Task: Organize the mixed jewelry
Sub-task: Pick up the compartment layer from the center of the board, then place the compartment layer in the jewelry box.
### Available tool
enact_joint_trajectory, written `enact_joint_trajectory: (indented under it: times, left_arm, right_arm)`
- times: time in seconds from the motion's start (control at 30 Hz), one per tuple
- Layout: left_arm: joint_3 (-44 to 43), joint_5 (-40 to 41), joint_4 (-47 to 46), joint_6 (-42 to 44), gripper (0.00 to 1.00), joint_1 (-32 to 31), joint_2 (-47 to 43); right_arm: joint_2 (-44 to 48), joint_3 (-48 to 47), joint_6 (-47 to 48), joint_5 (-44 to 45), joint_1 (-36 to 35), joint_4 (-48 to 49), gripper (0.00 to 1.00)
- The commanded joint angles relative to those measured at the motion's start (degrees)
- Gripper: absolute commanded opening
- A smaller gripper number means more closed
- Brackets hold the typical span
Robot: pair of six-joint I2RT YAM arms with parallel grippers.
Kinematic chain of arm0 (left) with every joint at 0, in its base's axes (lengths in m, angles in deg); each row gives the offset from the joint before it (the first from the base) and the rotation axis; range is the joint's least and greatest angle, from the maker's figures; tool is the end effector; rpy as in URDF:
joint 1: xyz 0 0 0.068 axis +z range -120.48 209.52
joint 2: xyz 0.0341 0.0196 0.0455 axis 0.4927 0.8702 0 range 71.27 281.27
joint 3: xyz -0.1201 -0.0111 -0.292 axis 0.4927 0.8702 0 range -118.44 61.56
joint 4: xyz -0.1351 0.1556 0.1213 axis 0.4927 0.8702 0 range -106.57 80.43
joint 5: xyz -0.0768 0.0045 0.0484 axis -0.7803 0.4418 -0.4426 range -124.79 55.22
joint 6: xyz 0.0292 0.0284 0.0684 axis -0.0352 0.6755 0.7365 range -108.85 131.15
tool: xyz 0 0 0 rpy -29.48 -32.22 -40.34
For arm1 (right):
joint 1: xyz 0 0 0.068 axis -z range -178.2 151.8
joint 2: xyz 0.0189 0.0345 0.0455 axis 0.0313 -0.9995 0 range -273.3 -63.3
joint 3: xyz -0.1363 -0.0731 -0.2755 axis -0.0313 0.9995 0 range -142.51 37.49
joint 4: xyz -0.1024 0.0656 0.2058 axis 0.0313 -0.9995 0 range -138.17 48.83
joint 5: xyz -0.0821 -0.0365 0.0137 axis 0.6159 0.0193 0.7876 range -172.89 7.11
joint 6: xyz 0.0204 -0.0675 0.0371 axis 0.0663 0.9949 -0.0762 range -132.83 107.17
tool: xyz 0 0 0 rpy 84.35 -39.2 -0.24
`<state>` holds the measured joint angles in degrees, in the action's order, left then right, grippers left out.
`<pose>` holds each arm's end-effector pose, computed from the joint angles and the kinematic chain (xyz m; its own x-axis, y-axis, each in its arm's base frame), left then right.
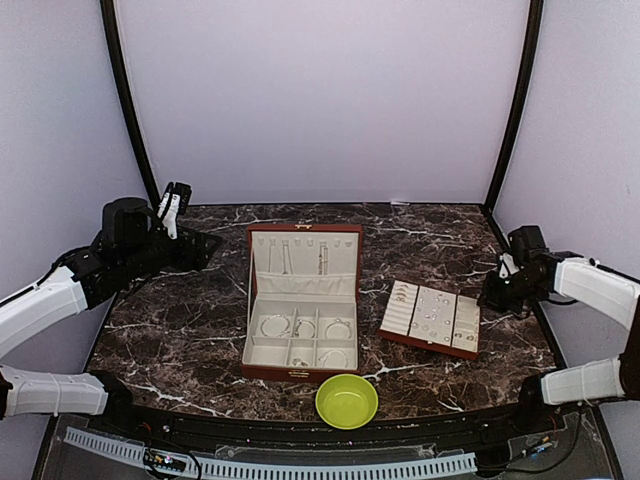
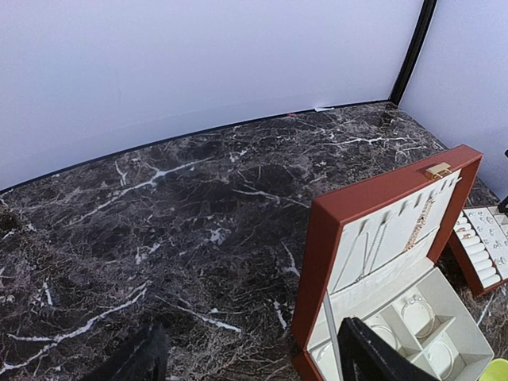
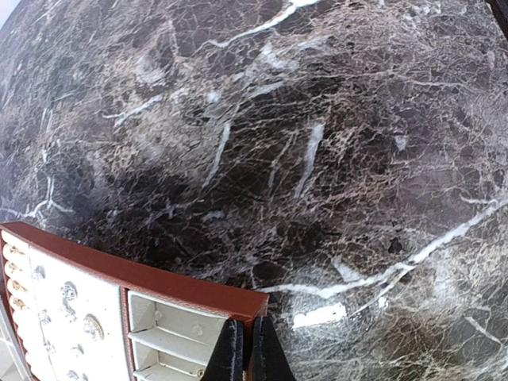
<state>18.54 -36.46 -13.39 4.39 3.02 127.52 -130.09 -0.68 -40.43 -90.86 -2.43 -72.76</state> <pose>0.1908 -0.0974 0.3375 -0.3064 0.0213 -0.9517 0.4380 0.8908 -0.1211 0.1904 0.0235 0.2205 -0.8326 0.3985 -0.3847 0.2753 0.9004 0.3368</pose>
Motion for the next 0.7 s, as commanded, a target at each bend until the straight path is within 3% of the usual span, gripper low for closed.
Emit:
enact_joint_trajectory:
  times: [0.0,0.67]
  left_arm:
    - [0.75,-0.82,-0.01,-0.79,0.77,0.31,0.00]
    - [0.75,-1.19,-0.01,-0.88,0.77,0.32,0.42]
  right_arm:
    - [2.02,-1.74,0.09,-4.32,0.06,-1.28,0.00]
    - [2.19,-6.82,-9.70,-3.71,-15.02,-3.00,0.00]
